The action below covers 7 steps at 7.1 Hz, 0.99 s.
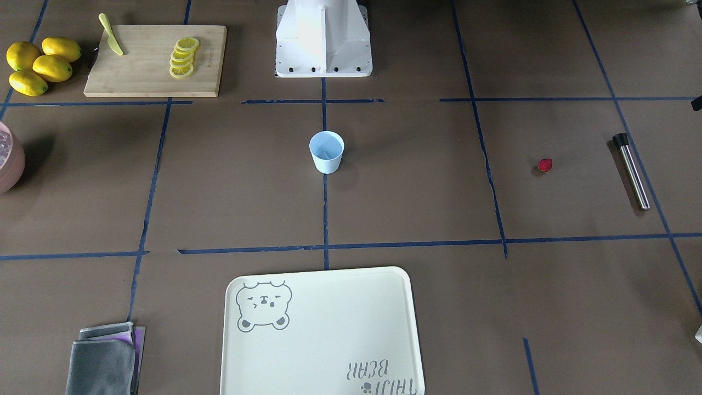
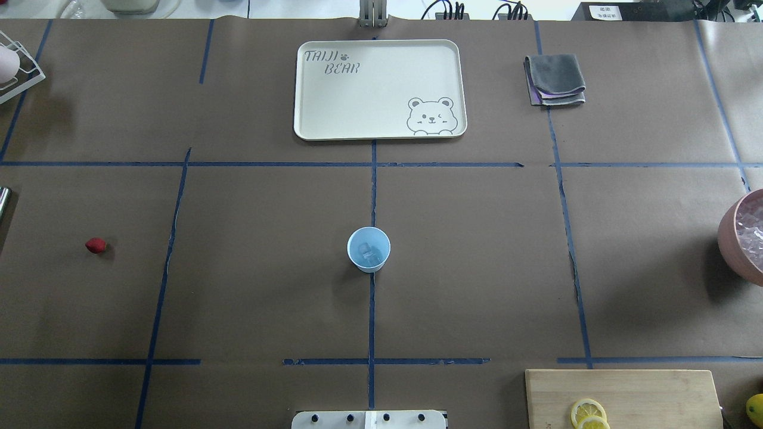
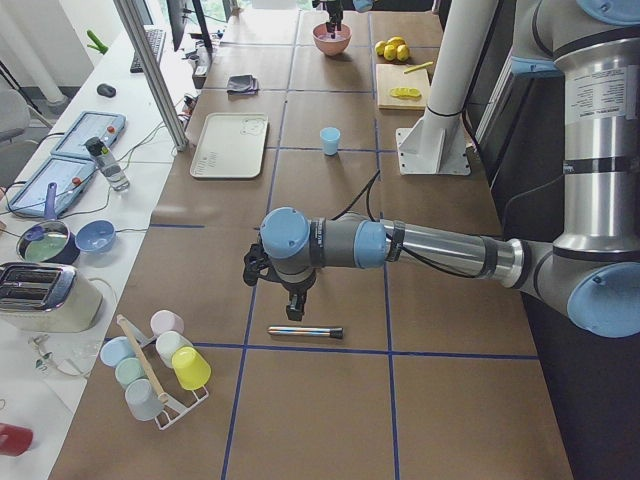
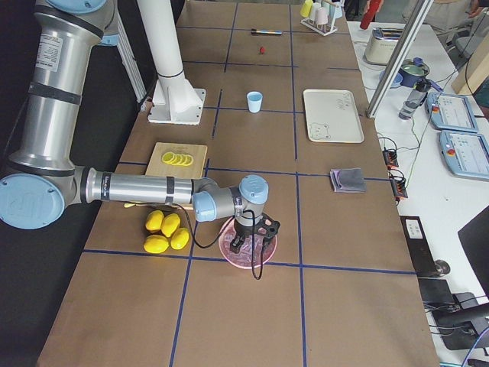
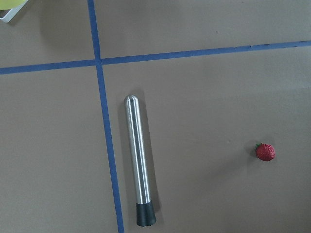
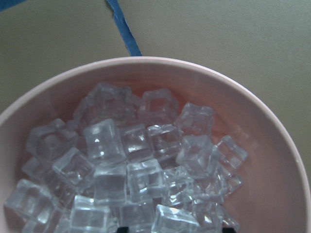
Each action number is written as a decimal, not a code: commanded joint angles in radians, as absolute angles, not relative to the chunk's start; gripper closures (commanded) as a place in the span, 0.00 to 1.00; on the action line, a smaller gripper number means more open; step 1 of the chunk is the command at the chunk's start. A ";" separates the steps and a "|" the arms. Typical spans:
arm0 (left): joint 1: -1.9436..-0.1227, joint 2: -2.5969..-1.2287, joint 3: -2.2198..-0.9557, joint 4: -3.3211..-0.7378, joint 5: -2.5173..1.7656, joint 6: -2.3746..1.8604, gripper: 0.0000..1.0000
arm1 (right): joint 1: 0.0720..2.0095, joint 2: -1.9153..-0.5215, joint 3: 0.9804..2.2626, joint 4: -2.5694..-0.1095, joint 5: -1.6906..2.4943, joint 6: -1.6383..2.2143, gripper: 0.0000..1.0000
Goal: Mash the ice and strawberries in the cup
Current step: 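Return the right gripper to the bowl and grasp a third ice cube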
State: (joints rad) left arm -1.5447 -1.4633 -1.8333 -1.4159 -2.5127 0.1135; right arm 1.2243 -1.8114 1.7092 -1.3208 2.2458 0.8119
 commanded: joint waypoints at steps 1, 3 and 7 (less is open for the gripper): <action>-1.545 -1.463 -1.835 -1.416 -2.513 0.114 0.00 | 1.226 -1.815 1.709 -1.321 2.243 0.813 0.50; -1.545 -1.465 -1.835 -1.416 -2.513 0.114 0.00 | 1.235 -1.819 1.709 -1.321 2.244 0.813 0.70; -1.545 -1.463 -1.833 -1.416 -2.513 0.113 0.00 | 1.264 -1.804 1.805 -1.321 2.247 0.825 1.00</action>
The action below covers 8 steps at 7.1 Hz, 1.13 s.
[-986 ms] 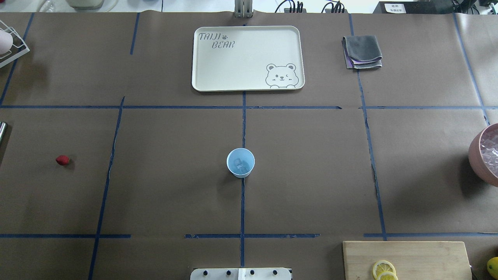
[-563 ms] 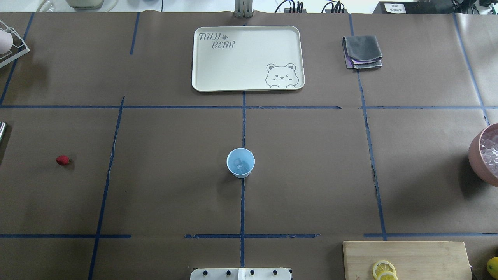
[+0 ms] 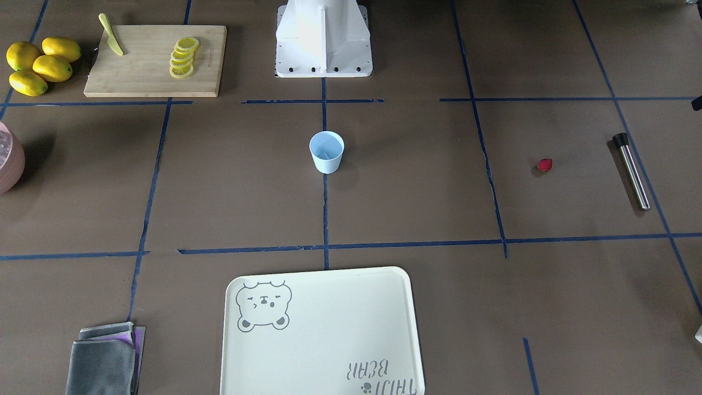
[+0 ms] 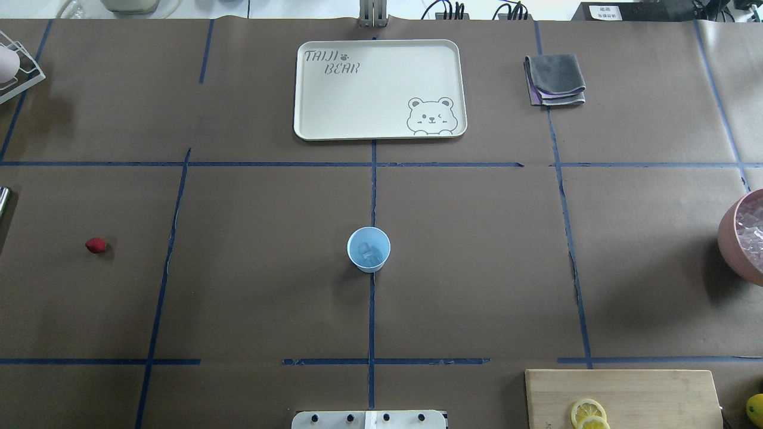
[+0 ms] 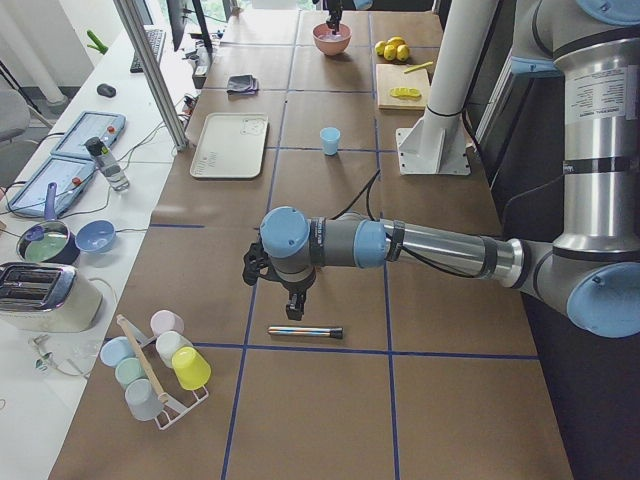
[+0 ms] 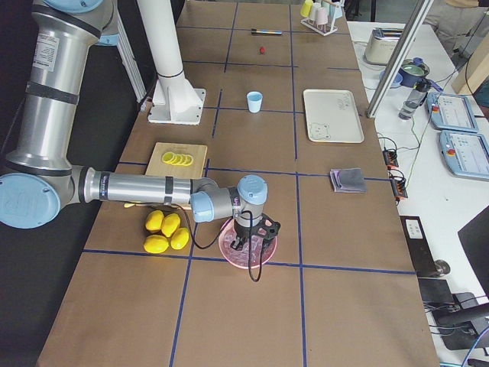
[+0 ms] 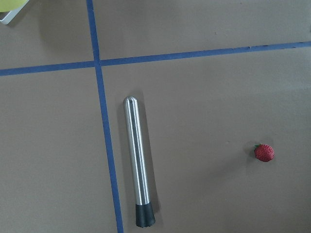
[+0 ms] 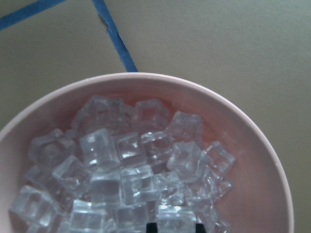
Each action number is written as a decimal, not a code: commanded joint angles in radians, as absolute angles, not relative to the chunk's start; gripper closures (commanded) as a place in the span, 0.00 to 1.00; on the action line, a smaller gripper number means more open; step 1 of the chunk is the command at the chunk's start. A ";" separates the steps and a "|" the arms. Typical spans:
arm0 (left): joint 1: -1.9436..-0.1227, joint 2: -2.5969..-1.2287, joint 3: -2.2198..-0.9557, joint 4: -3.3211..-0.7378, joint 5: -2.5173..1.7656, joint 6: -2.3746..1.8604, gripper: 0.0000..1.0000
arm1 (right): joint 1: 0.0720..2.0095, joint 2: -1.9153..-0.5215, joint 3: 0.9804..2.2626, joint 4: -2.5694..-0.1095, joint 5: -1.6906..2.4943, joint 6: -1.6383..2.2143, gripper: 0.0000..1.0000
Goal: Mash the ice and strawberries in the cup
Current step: 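Return the right gripper to the bowl and grasp a third ice cube, then carry the third ice cube over the blue cup and release it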
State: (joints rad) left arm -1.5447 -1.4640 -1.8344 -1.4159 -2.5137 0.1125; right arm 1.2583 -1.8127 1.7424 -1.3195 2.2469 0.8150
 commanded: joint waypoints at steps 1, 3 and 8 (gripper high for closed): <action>-1.545 -1.463 -1.835 -1.416 -2.514 0.114 0.00 | 1.261 -1.772 1.863 -1.322 2.247 0.933 1.00; -1.545 -1.462 -1.835 -1.416 -2.514 0.114 0.00 | 1.157 -1.683 1.980 -1.322 2.260 1.101 1.00; -1.545 -1.462 -1.825 -1.416 -2.514 0.115 0.00 | 0.595 -1.156 1.978 -1.338 2.027 1.733 1.00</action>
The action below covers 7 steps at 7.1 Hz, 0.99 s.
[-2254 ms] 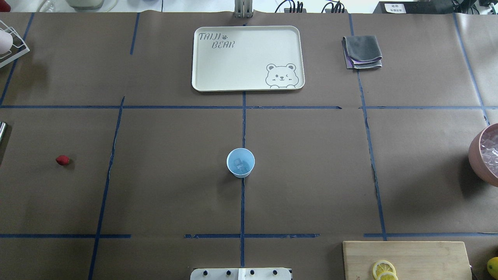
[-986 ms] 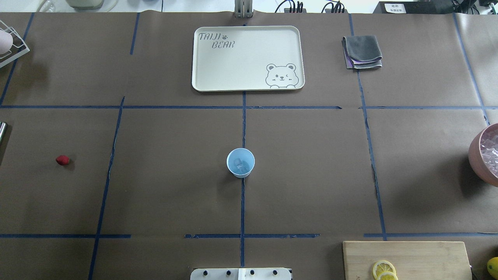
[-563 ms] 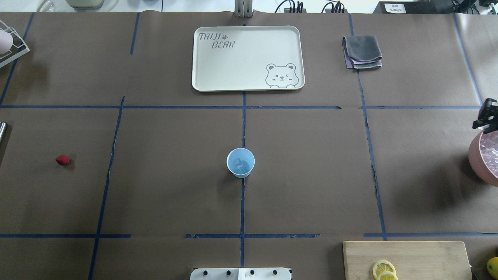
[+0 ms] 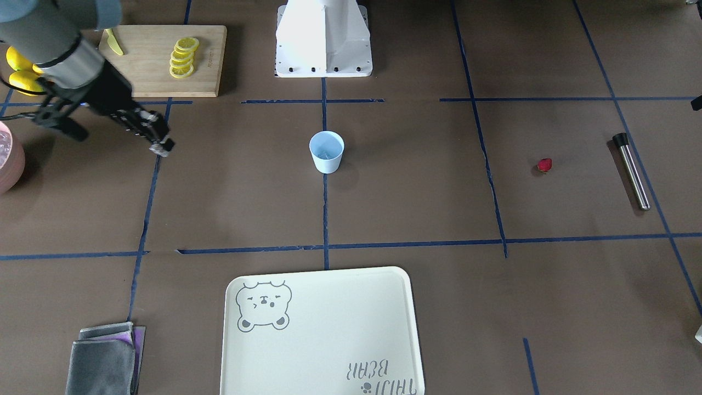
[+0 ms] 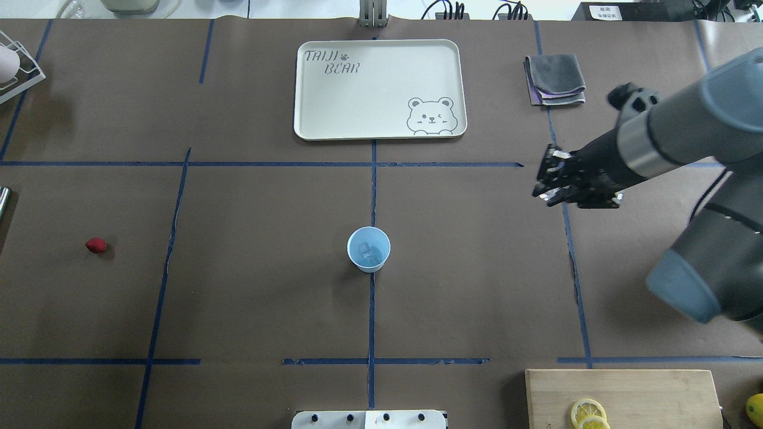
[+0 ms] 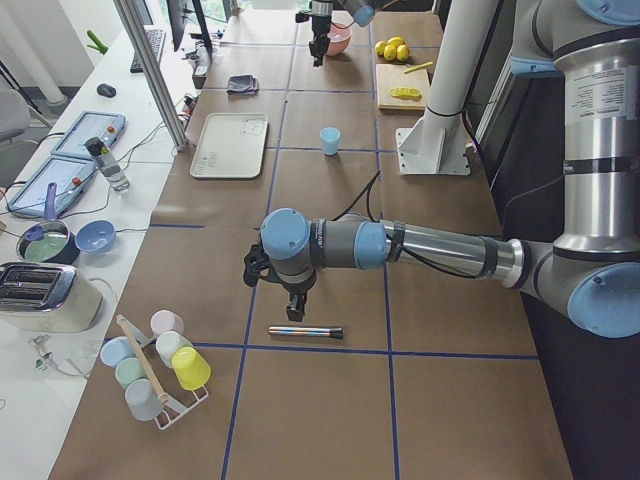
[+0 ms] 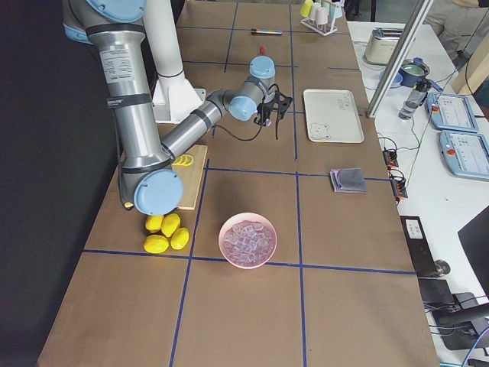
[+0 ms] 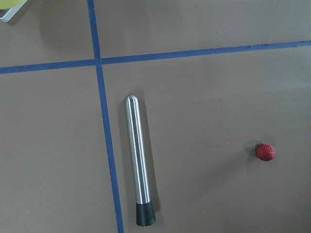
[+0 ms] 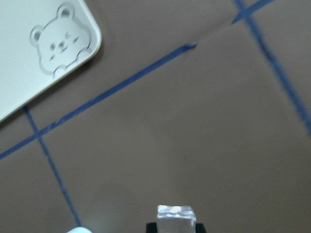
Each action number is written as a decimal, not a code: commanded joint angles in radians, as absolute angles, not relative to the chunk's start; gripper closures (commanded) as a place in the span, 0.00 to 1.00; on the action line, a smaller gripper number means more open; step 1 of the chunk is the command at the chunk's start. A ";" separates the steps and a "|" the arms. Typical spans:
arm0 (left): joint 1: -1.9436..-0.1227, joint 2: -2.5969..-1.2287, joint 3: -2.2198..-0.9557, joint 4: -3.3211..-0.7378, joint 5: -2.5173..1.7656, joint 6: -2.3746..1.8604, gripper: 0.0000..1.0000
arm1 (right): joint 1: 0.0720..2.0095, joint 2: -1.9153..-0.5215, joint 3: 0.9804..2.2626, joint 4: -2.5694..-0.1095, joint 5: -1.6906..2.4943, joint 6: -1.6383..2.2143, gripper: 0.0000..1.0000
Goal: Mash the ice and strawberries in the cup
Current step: 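Carry the third ice cube over the blue cup and release it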
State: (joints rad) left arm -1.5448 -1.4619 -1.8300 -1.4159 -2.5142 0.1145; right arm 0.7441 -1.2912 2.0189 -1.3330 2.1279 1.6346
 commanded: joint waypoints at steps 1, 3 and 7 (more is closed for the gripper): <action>-1.545 -1.462 -1.824 -1.416 -2.514 0.115 0.00 | 0.493 -1.056 1.897 -1.336 1.916 1.814 1.00; -1.545 -1.462 -1.822 -1.416 -2.514 0.115 0.00 | 0.437 -0.883 1.716 -1.325 1.875 1.888 0.98; -1.545 -1.462 -1.824 -1.416 -2.514 0.115 0.00 | 0.433 -0.877 1.710 -1.328 1.858 1.890 0.94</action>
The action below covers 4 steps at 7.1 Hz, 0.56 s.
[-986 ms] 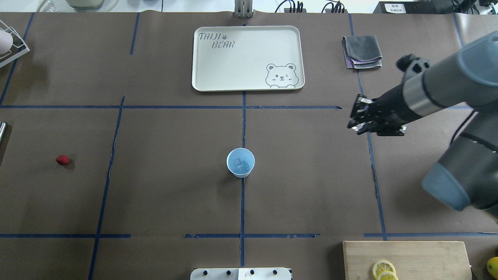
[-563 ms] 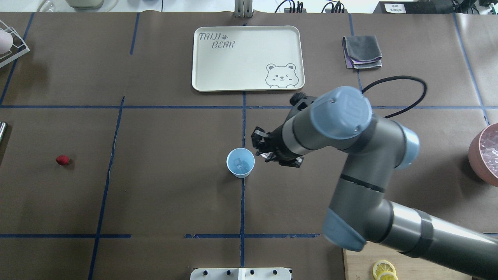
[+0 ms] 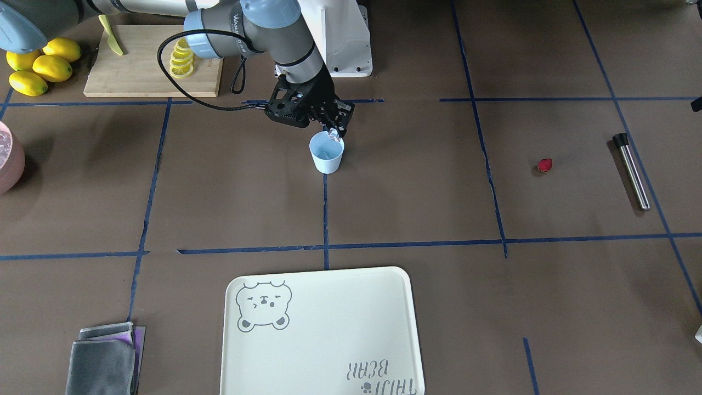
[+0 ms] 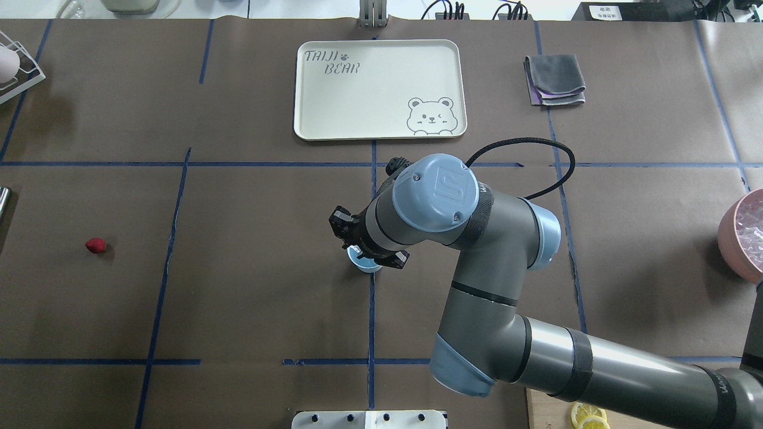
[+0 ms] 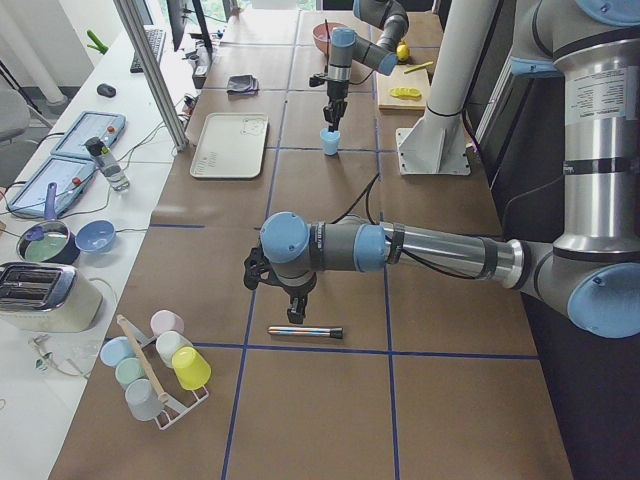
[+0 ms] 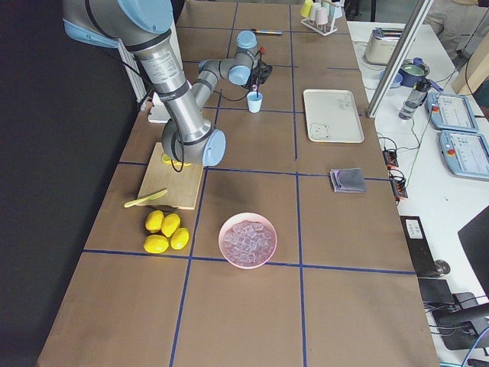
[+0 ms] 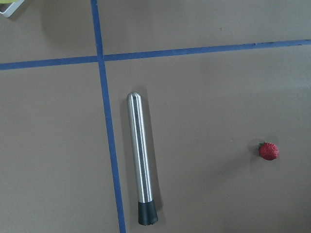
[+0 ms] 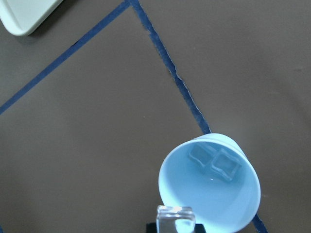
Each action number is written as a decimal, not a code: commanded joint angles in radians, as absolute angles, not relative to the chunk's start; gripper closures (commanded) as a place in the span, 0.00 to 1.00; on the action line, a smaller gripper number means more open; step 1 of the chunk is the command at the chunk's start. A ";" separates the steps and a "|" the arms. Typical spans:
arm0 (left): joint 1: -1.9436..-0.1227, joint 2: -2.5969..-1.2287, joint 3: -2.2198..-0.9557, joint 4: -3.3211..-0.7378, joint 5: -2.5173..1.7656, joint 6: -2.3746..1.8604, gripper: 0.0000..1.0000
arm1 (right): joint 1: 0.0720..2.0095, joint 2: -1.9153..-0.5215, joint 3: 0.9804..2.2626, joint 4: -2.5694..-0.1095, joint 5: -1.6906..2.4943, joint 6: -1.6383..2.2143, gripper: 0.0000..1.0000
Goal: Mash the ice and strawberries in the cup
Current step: 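Carry the third ice cube over the blue cup and release it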
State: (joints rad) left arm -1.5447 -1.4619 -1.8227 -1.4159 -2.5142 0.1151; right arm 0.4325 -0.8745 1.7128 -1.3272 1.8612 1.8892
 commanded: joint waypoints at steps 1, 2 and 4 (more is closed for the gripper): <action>-1.545 -1.462 -1.827 -1.416 -2.514 0.115 0.00 | 0.431 -0.880 1.712 -1.335 1.846 1.890 0.94; -1.545 -1.462 -1.825 -1.416 -2.514 0.115 0.00 | 0.431 -0.887 1.712 -1.338 1.841 1.890 0.55; -1.545 -1.462 -1.824 -1.416 -2.514 0.114 0.00 | 0.428 -0.890 1.718 -1.374 1.803 1.888 0.00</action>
